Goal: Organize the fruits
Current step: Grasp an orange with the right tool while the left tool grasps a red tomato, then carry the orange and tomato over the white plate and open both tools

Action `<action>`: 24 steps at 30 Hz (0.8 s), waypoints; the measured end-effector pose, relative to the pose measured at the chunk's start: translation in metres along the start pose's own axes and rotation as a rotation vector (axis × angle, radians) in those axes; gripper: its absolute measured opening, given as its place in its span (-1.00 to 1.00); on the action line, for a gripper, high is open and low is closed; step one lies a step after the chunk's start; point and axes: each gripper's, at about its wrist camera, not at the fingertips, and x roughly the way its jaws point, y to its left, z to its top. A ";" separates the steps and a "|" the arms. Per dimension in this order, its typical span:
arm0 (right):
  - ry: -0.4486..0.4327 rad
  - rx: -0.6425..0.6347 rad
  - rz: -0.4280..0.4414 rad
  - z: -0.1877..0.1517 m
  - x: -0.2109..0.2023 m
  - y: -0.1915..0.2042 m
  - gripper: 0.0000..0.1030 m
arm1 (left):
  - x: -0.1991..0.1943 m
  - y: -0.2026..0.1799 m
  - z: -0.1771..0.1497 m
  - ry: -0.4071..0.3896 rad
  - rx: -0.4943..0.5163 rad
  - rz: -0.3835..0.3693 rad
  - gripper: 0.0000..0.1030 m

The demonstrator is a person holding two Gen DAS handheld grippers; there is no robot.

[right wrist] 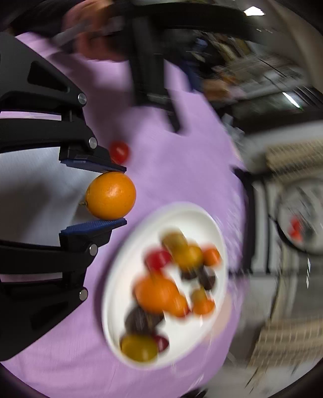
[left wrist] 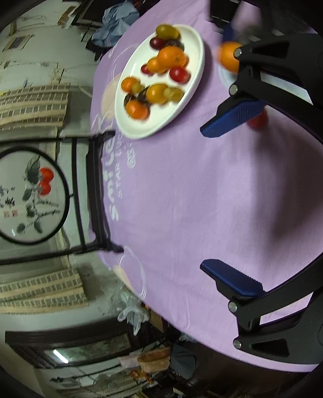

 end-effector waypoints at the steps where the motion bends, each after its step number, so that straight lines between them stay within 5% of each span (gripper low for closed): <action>1: -0.025 0.023 -0.023 0.002 -0.006 -0.007 -0.30 | 0.000 -0.004 -0.002 0.007 0.007 -0.015 0.94; 4: -0.069 0.082 -0.097 0.001 -0.018 -0.025 -0.30 | 0.003 -0.025 -0.011 0.042 0.074 -0.080 0.94; 9: -0.020 0.179 -0.078 -0.009 -0.013 -0.042 -0.30 | 0.006 -0.057 -0.026 0.096 0.200 -0.199 0.83; 24: -0.035 0.118 -0.064 -0.011 -0.021 -0.022 -0.30 | 0.020 -0.071 -0.043 0.184 0.246 -0.245 -0.35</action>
